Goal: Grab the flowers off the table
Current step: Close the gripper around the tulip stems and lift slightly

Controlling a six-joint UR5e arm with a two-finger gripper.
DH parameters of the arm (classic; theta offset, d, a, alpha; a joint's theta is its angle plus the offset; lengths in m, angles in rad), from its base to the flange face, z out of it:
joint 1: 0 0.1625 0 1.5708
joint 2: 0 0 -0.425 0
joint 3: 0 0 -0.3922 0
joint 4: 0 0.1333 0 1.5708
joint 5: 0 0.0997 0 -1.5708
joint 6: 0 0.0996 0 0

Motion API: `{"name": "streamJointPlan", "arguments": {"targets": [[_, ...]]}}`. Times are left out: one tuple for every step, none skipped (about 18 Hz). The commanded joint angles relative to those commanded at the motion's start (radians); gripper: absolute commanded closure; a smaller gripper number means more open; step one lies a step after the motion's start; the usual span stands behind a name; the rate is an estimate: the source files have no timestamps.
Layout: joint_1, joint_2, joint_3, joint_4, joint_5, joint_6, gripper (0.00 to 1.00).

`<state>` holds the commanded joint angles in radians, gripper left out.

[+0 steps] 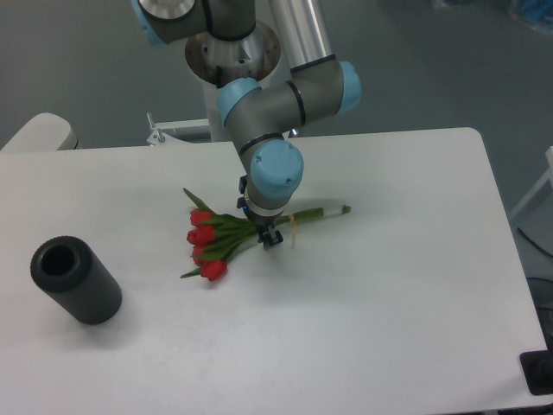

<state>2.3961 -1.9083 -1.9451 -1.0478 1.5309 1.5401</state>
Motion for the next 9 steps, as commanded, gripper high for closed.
{"name": "streamJointPlan", "arguments": {"targets": [[-0.005,-0.002,0.002,0.0,0.002,0.0,0.72],[-0.006,-0.002,0.005,0.0,0.002,0.0,0.72],[-0.006,-0.002,0.006,0.002,0.003,-0.002,0.75],[-0.006,-0.002,0.008,0.002,0.003,-0.002,0.77],[-0.006,0.0,0.011,0.003,0.003,-0.002,0.8],[-0.006,-0.002,0.017,0.003,0.003,-0.002,0.84],[-0.006,-0.002,0.02,0.003,0.003,-0.002,0.87],[-0.005,0.0,0.026,0.002,0.003,-0.002,0.91],[-0.005,-0.002,0.038,0.002,0.003,-0.002,0.94]]}}
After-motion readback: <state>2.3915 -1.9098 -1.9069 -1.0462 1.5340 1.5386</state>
